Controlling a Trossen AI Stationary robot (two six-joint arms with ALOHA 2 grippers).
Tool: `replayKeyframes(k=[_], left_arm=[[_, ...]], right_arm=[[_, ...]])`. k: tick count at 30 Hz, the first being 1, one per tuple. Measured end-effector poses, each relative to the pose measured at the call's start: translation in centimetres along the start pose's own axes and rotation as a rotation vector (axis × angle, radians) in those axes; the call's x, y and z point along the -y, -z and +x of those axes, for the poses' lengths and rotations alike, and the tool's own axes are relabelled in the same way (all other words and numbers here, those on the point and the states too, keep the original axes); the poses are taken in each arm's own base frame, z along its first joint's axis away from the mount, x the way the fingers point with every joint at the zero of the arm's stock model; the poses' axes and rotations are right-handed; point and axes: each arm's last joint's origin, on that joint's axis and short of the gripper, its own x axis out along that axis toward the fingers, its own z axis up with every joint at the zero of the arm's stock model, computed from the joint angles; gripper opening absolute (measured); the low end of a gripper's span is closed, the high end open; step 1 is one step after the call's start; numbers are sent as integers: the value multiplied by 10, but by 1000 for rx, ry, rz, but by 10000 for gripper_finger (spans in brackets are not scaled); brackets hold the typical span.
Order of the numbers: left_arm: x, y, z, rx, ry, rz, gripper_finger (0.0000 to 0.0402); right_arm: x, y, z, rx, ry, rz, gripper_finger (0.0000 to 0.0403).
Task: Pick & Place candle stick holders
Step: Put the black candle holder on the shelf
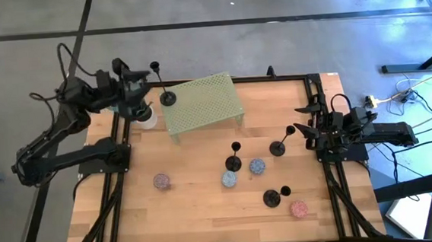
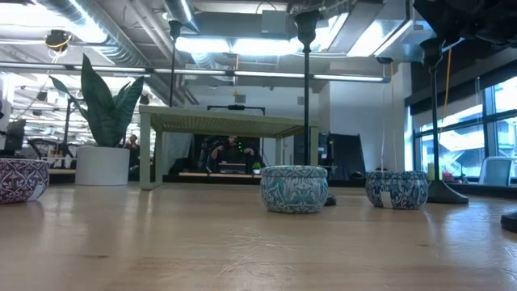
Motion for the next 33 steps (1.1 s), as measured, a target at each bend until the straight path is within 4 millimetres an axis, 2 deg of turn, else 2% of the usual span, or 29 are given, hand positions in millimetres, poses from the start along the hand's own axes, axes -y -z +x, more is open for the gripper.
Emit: replayKeyframes(k=[5,15,22,33], left_arm=[[9,1,-1,-36,214,-82,207],[31,12,12,-82,417,-91,207],[52,28,35,-136,424,-69,207],[96,65,68,-276,409,-16,207]], right_arm=[[0,0,0,0,0,4,232],[0,0,0,0,-1,30,232],[0,0,0,0,-1,30,232],[0,1,0,-7,-2,30,232]])
